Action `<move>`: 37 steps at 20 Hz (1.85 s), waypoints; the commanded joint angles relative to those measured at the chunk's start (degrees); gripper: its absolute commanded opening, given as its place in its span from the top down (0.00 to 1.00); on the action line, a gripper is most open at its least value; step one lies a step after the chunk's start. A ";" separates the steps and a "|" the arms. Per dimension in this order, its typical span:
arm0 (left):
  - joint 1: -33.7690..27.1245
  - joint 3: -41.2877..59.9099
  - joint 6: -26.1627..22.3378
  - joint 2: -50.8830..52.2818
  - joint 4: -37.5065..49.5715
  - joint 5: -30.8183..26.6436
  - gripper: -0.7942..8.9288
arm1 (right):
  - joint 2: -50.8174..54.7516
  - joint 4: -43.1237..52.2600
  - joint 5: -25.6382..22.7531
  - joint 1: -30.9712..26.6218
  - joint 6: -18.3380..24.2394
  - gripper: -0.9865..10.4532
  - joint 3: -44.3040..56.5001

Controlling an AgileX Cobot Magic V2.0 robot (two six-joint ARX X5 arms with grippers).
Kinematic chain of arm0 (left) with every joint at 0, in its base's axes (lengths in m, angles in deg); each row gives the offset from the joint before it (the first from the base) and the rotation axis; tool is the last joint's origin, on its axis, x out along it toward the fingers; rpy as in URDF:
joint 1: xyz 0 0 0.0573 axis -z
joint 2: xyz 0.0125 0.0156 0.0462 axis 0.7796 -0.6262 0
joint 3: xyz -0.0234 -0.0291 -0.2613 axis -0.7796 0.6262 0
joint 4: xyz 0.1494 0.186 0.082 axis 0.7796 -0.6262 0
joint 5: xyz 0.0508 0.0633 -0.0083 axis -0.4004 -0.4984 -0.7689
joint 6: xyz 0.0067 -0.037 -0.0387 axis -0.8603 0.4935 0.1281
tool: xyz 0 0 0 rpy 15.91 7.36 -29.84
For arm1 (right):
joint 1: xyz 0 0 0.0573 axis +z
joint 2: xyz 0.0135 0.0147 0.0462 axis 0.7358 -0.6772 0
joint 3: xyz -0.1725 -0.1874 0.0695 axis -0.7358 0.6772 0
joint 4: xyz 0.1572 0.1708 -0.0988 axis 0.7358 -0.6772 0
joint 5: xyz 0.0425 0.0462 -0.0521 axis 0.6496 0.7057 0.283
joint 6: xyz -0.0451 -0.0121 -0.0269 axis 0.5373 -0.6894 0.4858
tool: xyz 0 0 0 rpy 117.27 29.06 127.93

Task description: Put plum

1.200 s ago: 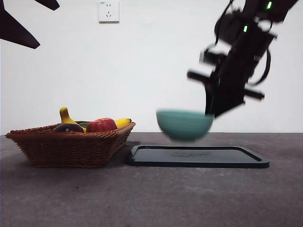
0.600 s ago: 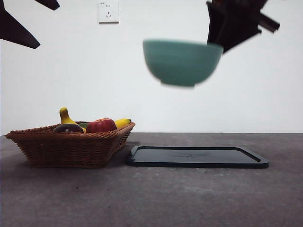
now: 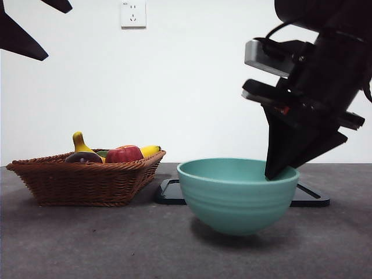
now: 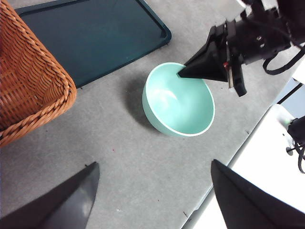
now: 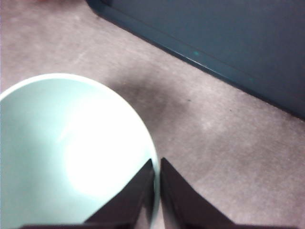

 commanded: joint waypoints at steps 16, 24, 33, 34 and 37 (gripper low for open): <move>0.28 -0.68 -0.50 -0.37 0.66 0.46 0.53 | -0.68 1.92 0.37 0.35 -2.67 0.66 0.46; 0.28 -0.68 -0.50 -0.35 0.59 0.46 0.53 | 18.21 -11.58 0.22 0.35 -1.79 0.66 -4.26; 0.28 -0.68 0.13 -0.35 -0.57 0.46 0.53 | 37.29 -28.22 8.28 0.35 -1.79 0.66 -4.37; 0.28 -0.68 0.13 -0.35 -0.87 0.46 0.53 | 37.90 -28.85 8.50 0.35 -1.77 0.66 -4.37; 0.28 -0.68 0.13 -0.35 -1.18 0.46 0.53 | 38.38 -29.22 9.07 0.35 -1.77 0.66 -4.37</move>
